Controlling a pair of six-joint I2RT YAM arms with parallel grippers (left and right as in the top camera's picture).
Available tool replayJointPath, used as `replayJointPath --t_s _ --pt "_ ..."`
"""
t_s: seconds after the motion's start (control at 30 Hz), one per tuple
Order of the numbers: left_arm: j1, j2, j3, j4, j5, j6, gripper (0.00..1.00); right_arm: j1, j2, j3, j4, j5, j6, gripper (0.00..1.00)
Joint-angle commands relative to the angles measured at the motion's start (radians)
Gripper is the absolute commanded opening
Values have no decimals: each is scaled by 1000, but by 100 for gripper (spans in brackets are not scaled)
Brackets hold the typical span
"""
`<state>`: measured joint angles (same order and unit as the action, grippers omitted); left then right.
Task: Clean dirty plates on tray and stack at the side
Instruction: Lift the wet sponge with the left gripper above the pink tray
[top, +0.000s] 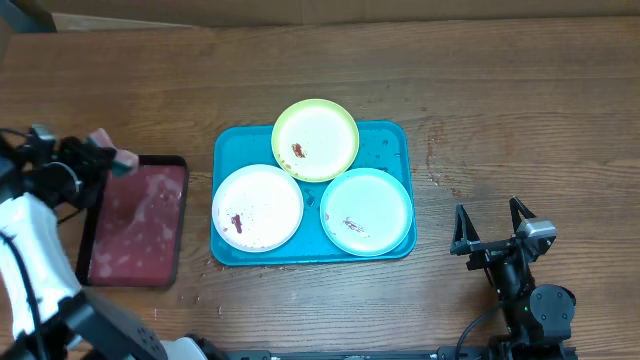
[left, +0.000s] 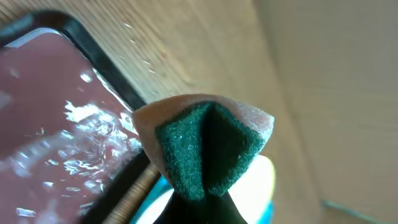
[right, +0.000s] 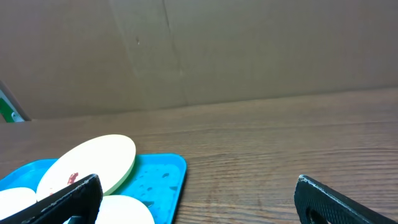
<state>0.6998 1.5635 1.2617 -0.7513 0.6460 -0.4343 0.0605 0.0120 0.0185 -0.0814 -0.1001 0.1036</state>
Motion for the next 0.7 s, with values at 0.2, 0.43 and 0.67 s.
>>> replayJointPath --t_s 0.2,0.43,0.67 --pt "47 51 15 -99 342 -247 4 6 -9 -10 5 2 -3 100" --pt "98 72 14 -109 526 -309 4 6 -9 -10 5 2 -3 100" --pt "173 73 14 -162 604 -315 4 6 -9 -10 5 2 -3 100"
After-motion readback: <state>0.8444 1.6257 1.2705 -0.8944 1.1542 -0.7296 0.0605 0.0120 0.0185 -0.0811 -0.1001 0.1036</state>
